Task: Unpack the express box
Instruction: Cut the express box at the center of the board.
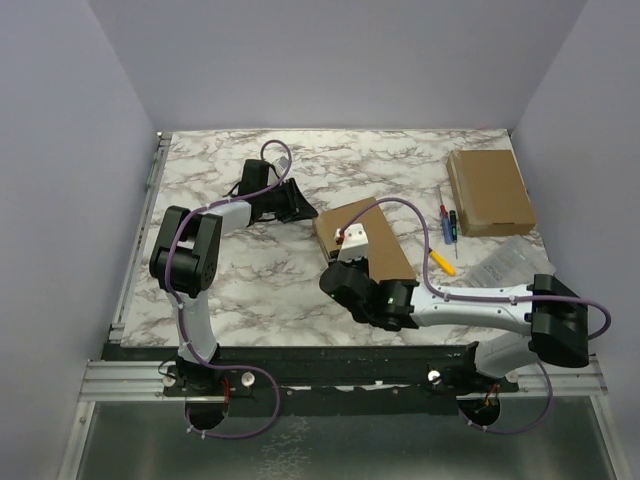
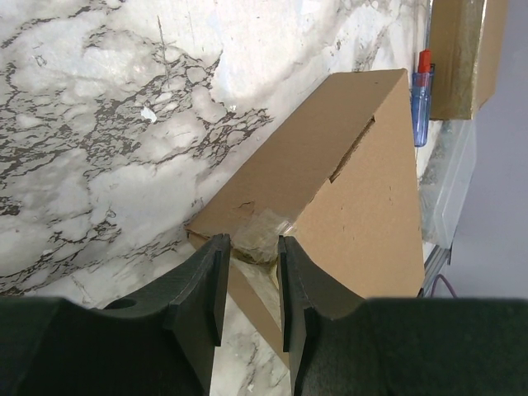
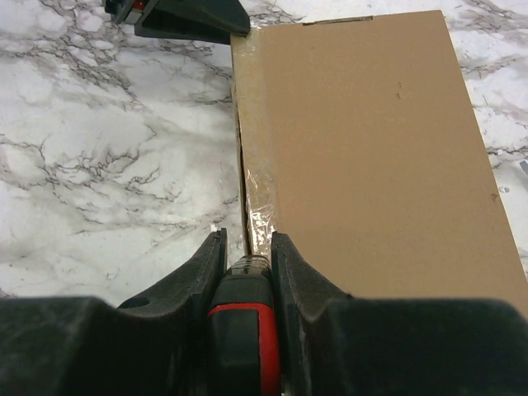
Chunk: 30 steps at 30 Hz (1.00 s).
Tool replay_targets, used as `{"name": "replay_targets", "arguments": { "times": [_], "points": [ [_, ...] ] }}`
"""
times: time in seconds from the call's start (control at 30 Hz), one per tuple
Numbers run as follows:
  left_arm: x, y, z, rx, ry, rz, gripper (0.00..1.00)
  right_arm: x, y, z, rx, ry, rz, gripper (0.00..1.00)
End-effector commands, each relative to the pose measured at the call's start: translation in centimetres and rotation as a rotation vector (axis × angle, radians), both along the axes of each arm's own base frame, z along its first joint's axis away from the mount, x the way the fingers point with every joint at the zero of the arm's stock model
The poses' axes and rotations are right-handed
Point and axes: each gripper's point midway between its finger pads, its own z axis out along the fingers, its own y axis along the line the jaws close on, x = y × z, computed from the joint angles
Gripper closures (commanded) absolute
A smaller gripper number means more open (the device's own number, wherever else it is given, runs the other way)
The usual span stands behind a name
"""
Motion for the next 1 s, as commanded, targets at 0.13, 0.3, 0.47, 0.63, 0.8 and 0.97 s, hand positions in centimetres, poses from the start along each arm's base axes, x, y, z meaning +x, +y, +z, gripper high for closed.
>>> {"name": "replay_targets", "arguments": {
  "times": [0.13, 0.3, 0.47, 0.63, 0.8, 0.97],
  "points": [
    [0.2, 4.0, -6.6, 0.242, 0.082, 0.126, 0.66, -3.0, -2.6, -1.4, -0.121, 0.053, -0.005, 1.00],
    [0.2, 4.2, -6.5, 0.249, 0.080, 0.127, 0.66, -4.1, -2.9, -1.1, -0.125, 0.059, -0.004, 1.00],
    [0.2, 4.1, -6.5, 0.249, 0.078, 0.126, 0.66, -5.3, -2.9, -0.9, -0.141, 0.055, -0.010, 1.00],
    [0.4, 4.1, -5.9, 0.250, 0.064, 0.114, 0.63, -5.7, -3.3, -0.6, -0.124, 0.056, -0.012, 1.00],
    [0.6, 3.9, -1.5, 0.248, -0.036, 0.077, 0.45, -5.5, -3.0, -0.5, -0.090, 0.033, -0.003, 1.00],
    [-1.7, 4.0, 3.2, 0.230, -0.114, 0.067, 0.36, -5.2, -2.2, -0.1, -0.096, 0.009, 0.013, 1.00]
  ]
}}
